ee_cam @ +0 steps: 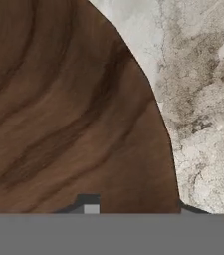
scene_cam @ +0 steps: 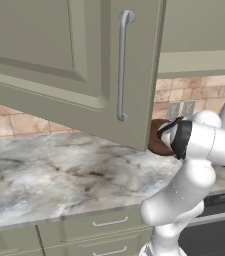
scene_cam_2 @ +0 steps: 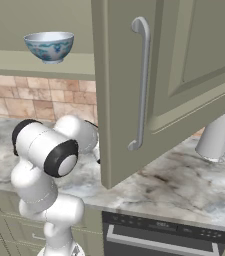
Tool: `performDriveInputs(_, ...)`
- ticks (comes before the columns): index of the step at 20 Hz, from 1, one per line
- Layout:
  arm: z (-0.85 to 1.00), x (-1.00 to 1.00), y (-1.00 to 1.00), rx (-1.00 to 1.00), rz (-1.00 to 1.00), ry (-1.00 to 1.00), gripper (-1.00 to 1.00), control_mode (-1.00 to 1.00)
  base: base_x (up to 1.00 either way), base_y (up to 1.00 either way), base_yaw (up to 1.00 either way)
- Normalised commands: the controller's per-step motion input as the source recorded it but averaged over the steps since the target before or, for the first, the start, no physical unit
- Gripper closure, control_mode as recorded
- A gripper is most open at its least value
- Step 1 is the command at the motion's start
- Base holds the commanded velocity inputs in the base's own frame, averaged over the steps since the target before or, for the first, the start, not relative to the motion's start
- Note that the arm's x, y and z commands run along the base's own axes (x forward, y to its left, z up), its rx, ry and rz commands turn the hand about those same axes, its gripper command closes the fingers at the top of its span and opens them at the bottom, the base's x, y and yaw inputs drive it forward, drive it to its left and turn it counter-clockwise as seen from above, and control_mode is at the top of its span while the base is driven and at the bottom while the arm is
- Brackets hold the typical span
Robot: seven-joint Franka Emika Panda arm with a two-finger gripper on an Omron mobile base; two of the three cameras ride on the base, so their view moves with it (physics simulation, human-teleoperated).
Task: Open the cabinet. Pick the bowls from the counter and place them in the cabinet. Then close the cabinet.
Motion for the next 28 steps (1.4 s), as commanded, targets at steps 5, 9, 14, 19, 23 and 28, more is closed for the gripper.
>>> performDriveInputs(5,0.14,-0.11,-0.38,0.17,-0.04,-0.04,1.00,-1.00,0.00,0.00,0.00)
performDriveInputs(9,0.54,-0.58,-0.53,0.21,-0.09,-0.02,1.00,-1.00,0.00,0.00,0.00)
performDriveInputs(14,0.85,-0.95,-0.21,0.12,-0.06,0.00,1.00,-1.00,0.00,0.00,0.00)
performDriveInputs(19,0.90,-0.99,-0.04,0.02,-0.03,0.00,1.00,-1.00,0.00,0.00,0.00)
performDriveInputs(23,0.68,-0.70,0.07,0.02,-0.13,-0.09,1.00,-1.00,0.00,0.00,0.00)
performDriveInputs(28,0.45,-0.65,0.36,0.03,-0.25,-0.14,1.00,-1.00,0.00,0.00,0.00)
